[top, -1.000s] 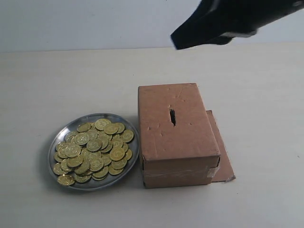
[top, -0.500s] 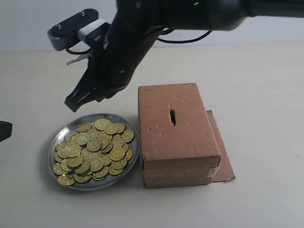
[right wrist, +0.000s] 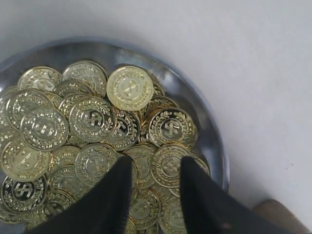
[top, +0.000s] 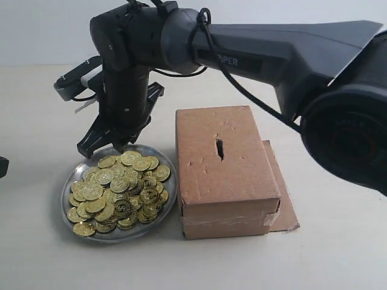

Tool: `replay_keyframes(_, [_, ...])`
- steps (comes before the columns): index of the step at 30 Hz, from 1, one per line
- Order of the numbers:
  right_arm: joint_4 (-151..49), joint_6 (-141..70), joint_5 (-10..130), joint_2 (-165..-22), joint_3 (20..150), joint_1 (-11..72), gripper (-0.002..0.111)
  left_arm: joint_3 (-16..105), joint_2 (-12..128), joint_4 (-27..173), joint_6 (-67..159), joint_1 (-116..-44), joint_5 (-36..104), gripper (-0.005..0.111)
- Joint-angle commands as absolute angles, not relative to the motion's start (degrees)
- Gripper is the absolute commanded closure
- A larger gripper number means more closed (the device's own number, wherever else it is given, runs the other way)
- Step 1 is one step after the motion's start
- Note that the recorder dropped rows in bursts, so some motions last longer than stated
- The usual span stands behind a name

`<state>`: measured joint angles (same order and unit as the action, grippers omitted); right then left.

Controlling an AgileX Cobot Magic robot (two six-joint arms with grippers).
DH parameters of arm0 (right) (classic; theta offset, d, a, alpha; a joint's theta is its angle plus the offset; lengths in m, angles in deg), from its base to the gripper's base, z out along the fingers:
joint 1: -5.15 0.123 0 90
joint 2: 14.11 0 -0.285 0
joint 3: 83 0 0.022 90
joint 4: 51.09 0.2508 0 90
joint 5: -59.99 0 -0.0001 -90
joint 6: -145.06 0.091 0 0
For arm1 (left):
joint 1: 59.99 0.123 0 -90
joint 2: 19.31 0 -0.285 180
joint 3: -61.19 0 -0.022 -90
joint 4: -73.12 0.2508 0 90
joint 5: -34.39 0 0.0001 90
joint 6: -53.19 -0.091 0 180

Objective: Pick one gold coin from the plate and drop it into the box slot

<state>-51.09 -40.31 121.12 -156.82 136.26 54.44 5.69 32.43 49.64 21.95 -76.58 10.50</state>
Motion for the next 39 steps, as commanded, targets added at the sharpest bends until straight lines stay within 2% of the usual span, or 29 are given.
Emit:
replay_keyframes(1, [-51.1,-40.1,122.9,-158.7,138.0,54.5,0.053,6.2,32.6,50.1,21.7,-76.9,10.6,0.107])
replay_keyframes(3, [-51.1,-40.1,122.9,-159.4,138.0,54.5,0.05,6.2,32.6,50.1,21.7,-76.9,10.6,0.107])
replay_keyframes(15, [-52.7,-39.3,122.8,-161.8,138.0,54.4,0.053,6.2,32.6,49.9,21.7,-76.9,10.6,0.107])
replay_keyframes(22, [-45.2,-42.2,124.1,-161.8,138.0,50.0,0.054,6.2,32.6,49.3,21.7,-76.9,10.6,0.107])
replay_keyframes(39, [-44.8,-42.3,123.1,-162.9,138.0,50.5,0.054,6.2,32.6,48.5,21.7,-76.9,10.6,0.107])
